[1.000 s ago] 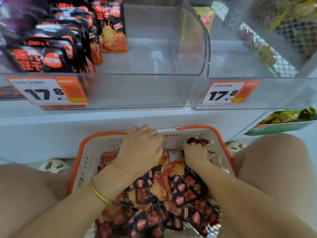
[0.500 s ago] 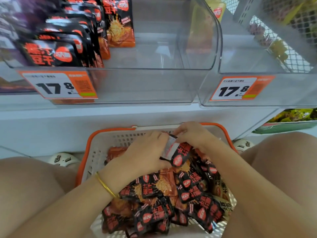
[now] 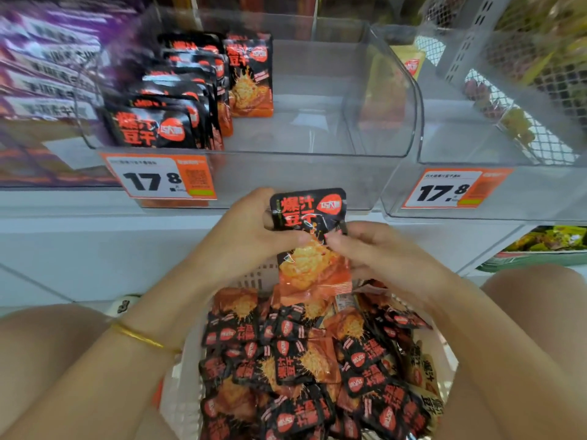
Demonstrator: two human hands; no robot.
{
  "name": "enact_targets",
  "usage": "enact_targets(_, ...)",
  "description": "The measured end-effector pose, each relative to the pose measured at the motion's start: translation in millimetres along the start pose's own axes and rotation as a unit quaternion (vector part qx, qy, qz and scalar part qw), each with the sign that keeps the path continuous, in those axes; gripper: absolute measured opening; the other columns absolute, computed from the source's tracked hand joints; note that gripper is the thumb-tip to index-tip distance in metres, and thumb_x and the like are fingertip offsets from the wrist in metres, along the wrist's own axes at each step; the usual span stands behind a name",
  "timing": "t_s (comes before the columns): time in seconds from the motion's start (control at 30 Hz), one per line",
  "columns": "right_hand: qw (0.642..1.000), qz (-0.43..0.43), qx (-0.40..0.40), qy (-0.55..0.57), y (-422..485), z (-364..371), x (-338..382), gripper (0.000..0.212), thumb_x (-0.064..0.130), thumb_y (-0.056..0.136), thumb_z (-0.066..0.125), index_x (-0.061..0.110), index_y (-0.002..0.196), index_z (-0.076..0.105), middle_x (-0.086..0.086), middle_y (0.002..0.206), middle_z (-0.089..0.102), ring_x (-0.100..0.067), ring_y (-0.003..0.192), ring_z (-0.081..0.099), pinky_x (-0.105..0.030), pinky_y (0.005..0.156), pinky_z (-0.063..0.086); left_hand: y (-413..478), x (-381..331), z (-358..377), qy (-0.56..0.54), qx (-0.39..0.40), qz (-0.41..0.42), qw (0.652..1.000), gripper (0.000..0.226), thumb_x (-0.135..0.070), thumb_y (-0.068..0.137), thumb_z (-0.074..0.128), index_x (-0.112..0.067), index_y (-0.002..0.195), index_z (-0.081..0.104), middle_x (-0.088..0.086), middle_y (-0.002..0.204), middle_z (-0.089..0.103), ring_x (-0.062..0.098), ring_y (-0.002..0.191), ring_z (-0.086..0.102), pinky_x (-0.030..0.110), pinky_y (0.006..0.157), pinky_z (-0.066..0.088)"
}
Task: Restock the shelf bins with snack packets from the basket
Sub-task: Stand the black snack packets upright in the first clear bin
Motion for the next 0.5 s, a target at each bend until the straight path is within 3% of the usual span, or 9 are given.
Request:
enact_targets(0.03,0.999,-0.033,0.015,-0.011,-2.8,4.6,12.5,0.008,0.017,0.086,0.063,0.014,0.091,0.067,0.004,0.079,0.072,-0.006,0.072,0.066,-0.019,0.067,0.053,-1.6,-8.1,-4.6,-0.006,-0.007,0.006,1.0,0.034,-0.006,0.075,0.074,-0.022,0.099,0.056,0.001,0.087,0.071,0.011,0.078,0.069,0.028,0.068,0.056)
enact_targets(0.1,0.997,-0.071,0.019,-0.003,-4.0,9.8,40.5,0.013,0.001,0.082,0.064,0.013,0.085,0.065,0.008,0.068,0.067,-0.003,0.061,0.061,-0.017,0.058,0.053,-1.3,-26.8,-17.3,-0.016,-0.03,0.044,0.998,0.033,-0.011,0.077,0.073,-0.018,0.106,0.058,0.001,0.083,0.073,0.014,0.074,0.07,0.033,0.061,0.057)
enact_targets(0.2,0.991,-0.128,-0.043,-0.014,10.2,3.2,95.8,0.004,0.006,0.079,0.068,0.008,0.079,0.065,0.001,0.063,0.068,-0.009,0.056,0.065,-0.025,0.052,0.056,7.5,-55.9,-45.3,-0.078,-0.157,0.114,0.978,0.026,-0.009,0.087,0.063,-0.016,0.109,0.052,-0.003,0.069,0.07,0.01,0.06,0.067,0.026,0.048,0.053)
enact_targets(0.27,0.975,-0.18,-0.12,-0.046,32.8,-1.8,135.5,0.017,0.008,0.078,0.072,-0.003,0.088,0.066,-0.017,0.081,0.071,-0.026,0.072,0.071,-0.043,0.067,0.06,14.8,-70.4,-66.2,-0.073,-0.261,0.164,0.949,0.021,-0.006,0.089,0.058,-0.02,0.102,0.048,-0.003,0.07,0.068,0.013,0.063,0.066,0.029,0.05,0.054)
enact_targets(0.3,0.967,-0.197,-0.15,-0.063,47.9,-2.8,152.1,0.02,0.007,0.077,0.074,-0.005,0.09,0.065,-0.021,0.085,0.07,-0.031,0.075,0.07,-0.049,0.069,0.059,20.9,-73.6,-75.8,-0.017,-0.297,0.188,0.936,0.019,-0.006,0.089,0.055,-0.02,0.1,0.049,-0.003,0.073,0.067,0.015,0.068,0.066,0.03,0.055,0.053)
enact_targets(0.37,0.954,-0.193,-0.193,-0.124,96.0,-4.9,172.4,0.021,0.006,0.072,0.079,0.0,0.087,0.064,-0.019,0.084,0.068,-0.028,0.073,0.069,-0.051,0.07,0.058,34.5,-73.2,-90.1,0.208,-0.322,0.224,0.896,0.014,-0.013,0.088,0.051,-0.017,0.1,0.057,-0.002,0.083,0.065,0.018,0.082,0.062,0.035,0.071,0.052)
enact_targets(0.43,0.947,-0.121,-0.22,-0.202,150.8,-6.6,173.9,0.041,0.011,0.065,0.085,0.0,0.099,0.064,-0.017,0.098,0.069,-0.031,0.087,0.068,-0.051,0.078,0.056,46.9,-62.9,-96.5,0.407,-0.297,0.223,0.834,0.021,-0.021,0.086,0.045,-0.016,0.092,0.064,0.001,0.089,0.067,0.026,0.09,0.06,0.042,0.083,0.047)
enact_targets(0.5,0.938,-0.046,-0.217,-0.267,196.2,-7.9,162.9,0.059,0.016,0.065,0.086,0.001,0.115,0.059,-0.014,0.113,0.065,-0.03,0.104,0.064,-0.048,0.09,0.052,54.9,-50.6,-95.8,0.5,-0.267,0.195,0.8,0.025,-0.027,0.085,0.04,-0.02,0.083,0.064,-0.001,0.087,0.066,0.027,0.093,0.059,0.041,0.096,0.039)
Point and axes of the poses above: each hand's wrist, its own y-axis towards the middle knuckle, its own z-axis out of the palm, x = y × z, the point moved 2 cm from there along y, towards the middle knuckle
